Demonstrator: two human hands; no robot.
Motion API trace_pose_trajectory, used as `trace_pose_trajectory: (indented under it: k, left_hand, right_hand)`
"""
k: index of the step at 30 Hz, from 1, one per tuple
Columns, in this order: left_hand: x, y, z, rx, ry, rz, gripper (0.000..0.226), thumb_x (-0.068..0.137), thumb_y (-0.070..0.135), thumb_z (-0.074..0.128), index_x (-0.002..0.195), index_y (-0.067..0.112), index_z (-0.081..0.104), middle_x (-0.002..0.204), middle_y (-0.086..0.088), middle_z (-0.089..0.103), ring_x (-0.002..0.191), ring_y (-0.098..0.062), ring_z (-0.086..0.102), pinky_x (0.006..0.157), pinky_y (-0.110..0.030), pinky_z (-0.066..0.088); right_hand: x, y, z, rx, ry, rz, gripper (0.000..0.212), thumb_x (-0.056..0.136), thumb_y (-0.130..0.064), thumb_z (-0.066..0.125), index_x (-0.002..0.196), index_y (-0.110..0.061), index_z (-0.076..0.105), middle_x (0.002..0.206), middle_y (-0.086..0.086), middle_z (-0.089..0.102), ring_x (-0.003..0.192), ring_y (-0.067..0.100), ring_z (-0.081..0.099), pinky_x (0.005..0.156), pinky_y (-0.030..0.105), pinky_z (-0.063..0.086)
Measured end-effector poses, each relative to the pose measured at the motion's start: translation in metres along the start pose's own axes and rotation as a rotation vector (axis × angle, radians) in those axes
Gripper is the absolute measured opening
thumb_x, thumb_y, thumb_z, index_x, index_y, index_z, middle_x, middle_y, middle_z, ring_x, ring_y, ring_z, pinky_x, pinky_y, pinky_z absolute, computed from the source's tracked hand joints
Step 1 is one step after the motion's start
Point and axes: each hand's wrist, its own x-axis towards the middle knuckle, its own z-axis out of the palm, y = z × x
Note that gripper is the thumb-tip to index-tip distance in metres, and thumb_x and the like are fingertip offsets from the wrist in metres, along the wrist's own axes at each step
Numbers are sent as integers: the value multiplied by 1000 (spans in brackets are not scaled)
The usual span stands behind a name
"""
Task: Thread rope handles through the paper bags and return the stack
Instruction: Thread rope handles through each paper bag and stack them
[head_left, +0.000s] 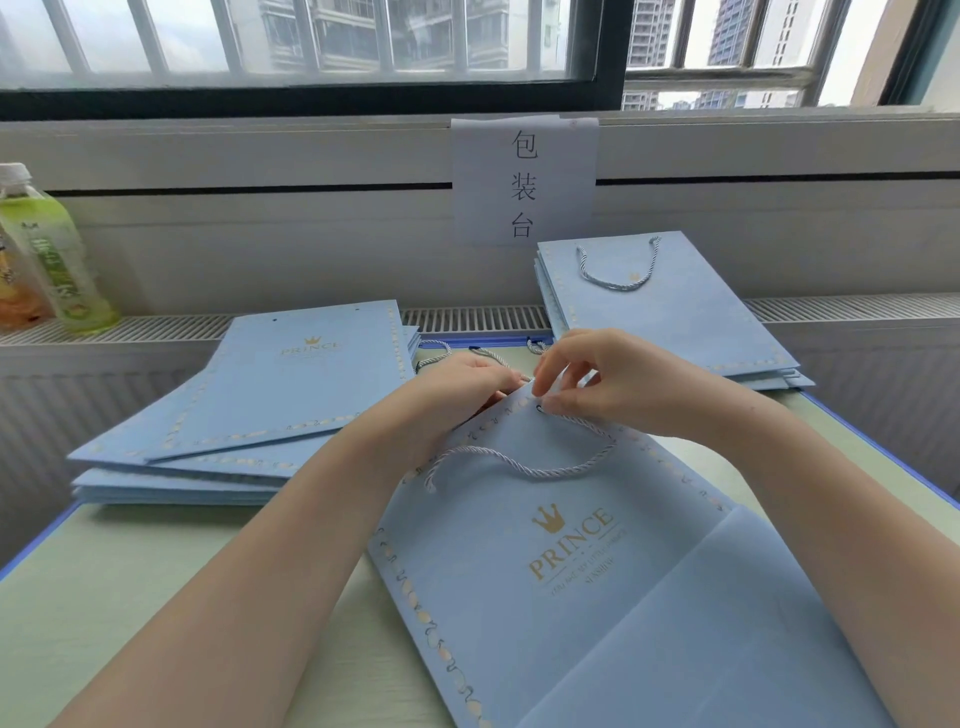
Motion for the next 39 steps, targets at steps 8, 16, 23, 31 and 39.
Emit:
trace_pose_trajectory:
  k: [8, 16, 23, 31, 39]
  left_hand:
    - [2, -2, 0, 14, -67, 56, 44, 65, 54, 66, 95, 22, 74, 104, -4, 71, 100, -24, 65, 92, -41, 50]
    - [3, -6, -11, -290, -248, -11, 28, 95, -4, 40, 105, 1, 65, 85, -12, 68, 65, -18, 66, 61, -23, 53]
    - [-2, -3, -20, -302, -396, -62, 34, 87, -13, 45, 109, 4, 64, 74, -7, 70, 49, -11, 63, 44, -17, 50]
    - [-2, -1, -15, -177, -272, -38, 38, 82, -17, 49, 76, 10, 74, 65, -5, 68, 46, -13, 59, 44, -19, 45]
    - [-3, -1, -10, -23, -77, -42, 24, 92, 4, 51, 80, 12, 71, 57, -2, 58, 39, -8, 47, 38, -14, 36]
  right_hand:
    - [2, 0, 5, -78, 67, -45, 11, 81, -20, 70, 83, -25, 61, 88, -12, 54, 73, 11, 54, 64, 10, 40]
    - [-3, -8, -1, -38, 87, -32, 6, 84, -23, 68, 86, -18, 65, 74, -15, 52, 64, -7, 51, 62, 8, 39]
    - [-3, -11, 0, -10, 99, -47, 6, 87, -27, 64, 81, -24, 63, 74, -15, 57, 68, -5, 51, 61, 8, 38]
    - [-2, -9, 2, 53, 43, -58, 6, 86, -26, 66, 83, -21, 66, 65, -29, 56, 65, -4, 52, 62, 8, 39]
    - [-1, -4, 9, -132, -105, -25, 19, 83, -19, 68, 76, -33, 57, 98, -7, 54, 85, 3, 56, 79, 27, 48]
